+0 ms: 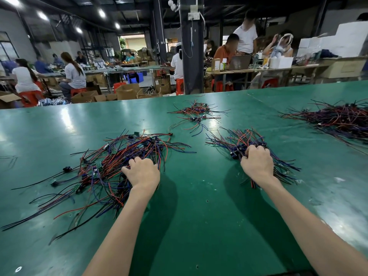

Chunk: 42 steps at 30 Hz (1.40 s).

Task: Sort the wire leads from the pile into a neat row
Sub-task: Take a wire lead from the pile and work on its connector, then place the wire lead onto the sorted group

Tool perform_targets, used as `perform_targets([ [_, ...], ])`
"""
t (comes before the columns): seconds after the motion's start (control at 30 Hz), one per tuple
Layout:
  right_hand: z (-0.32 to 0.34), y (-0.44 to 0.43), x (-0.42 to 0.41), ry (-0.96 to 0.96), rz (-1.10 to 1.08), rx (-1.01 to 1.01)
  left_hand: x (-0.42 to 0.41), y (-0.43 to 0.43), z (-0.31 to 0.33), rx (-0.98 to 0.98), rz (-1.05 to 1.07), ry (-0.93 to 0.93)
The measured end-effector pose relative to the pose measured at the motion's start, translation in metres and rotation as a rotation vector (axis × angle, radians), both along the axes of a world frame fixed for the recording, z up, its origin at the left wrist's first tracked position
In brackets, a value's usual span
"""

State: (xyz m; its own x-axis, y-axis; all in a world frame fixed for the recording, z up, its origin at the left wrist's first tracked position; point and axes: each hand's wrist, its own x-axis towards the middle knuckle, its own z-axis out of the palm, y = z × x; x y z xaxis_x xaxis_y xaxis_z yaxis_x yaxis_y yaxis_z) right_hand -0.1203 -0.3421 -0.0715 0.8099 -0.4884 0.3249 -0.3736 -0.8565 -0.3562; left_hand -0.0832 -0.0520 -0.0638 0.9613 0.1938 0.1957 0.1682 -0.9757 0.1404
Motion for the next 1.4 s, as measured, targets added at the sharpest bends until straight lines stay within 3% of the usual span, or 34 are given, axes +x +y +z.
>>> perform_targets([
  [0.17,-0.001,0.013,-0.004,-0.080,0.032,-0.092,-0.002,0.006,0.006,-0.102,-0.044,-0.231],
  [0.37,-0.003,0.030,-0.004,-0.204,0.127,-0.109,-0.009,0.002,0.015,-0.373,-0.149,-0.451],
  [0.63,-0.012,0.063,-0.006,-0.249,0.413,0.164,-0.027,-0.019,0.029,-0.612,-0.261,-0.730],
  [0.73,-0.015,0.068,-0.006,-0.218,0.454,0.191,-0.032,-0.019,0.031,-0.538,-0.308,-0.673],
  [0.87,-0.016,0.066,-0.005,-0.179,0.459,0.218,-0.028,-0.015,0.027,-0.475,-0.362,-0.443],
  [1.0,-0.018,0.065,-0.004,-0.164,0.464,0.236,-0.009,-0.013,0.009,-0.377,-0.396,-0.111],
  [1.1,-0.020,0.066,-0.005,-0.147,0.484,0.230,-0.002,-0.012,-0.008,-0.193,-0.384,0.108],
  [1.23,-0.021,0.067,-0.007,-0.134,0.510,0.231,0.002,-0.008,-0.015,0.009,-0.346,-0.014],
  [1.4,-0.021,0.068,-0.006,-0.124,0.527,0.233,0.002,-0.008,-0.012,-0.070,-0.316,-0.164],
])
